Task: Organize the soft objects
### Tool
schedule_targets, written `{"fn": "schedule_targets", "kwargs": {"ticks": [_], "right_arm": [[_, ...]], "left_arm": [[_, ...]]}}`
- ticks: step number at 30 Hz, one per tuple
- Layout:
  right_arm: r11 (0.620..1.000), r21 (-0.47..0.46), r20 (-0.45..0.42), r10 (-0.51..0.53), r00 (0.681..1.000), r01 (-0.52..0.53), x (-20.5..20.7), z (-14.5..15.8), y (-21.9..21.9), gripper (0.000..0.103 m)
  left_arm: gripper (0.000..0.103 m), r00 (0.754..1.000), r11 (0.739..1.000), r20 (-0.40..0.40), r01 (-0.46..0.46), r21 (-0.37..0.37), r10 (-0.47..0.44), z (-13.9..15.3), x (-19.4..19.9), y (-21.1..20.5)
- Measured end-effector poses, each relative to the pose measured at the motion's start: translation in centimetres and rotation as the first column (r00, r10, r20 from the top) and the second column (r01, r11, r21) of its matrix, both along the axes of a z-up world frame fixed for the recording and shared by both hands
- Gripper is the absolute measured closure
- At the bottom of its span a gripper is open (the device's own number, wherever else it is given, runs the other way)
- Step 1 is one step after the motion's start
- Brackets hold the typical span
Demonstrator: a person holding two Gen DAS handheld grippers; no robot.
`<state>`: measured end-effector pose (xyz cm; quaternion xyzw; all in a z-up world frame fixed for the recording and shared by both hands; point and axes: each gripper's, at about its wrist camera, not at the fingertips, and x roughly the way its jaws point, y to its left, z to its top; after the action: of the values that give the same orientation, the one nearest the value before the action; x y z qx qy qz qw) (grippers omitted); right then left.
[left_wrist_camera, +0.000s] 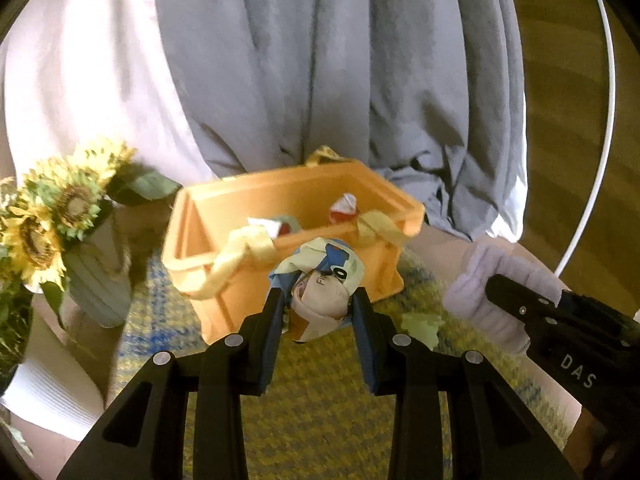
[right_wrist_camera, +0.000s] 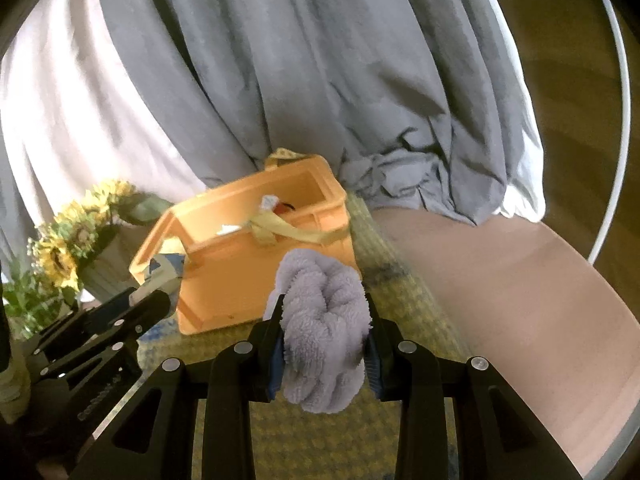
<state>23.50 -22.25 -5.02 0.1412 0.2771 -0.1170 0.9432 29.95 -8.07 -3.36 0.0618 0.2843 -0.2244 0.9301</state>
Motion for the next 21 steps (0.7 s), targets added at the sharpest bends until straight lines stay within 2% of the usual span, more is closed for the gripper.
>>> {"fn": "schedule_targets", "kwargs": {"ticks": [9,21], "right_arm": [[0.998,-0.025,0.081,0.060,0.995,-0.058,1.5,2.7,1.2,0.070],[0.994,-0.036,0.149,0.107,0.983,-0.103,4.2,4.5,1.9,0.069]], "left_arm": [[0.070,0.995,0.997,0.066,-0.071,-0.023,0.072,2.3,0.1,1.9],[0.070,0.981,0.991,0.142,-0.134,-0.021,0.135,4.5,1.5,3.3]]}}
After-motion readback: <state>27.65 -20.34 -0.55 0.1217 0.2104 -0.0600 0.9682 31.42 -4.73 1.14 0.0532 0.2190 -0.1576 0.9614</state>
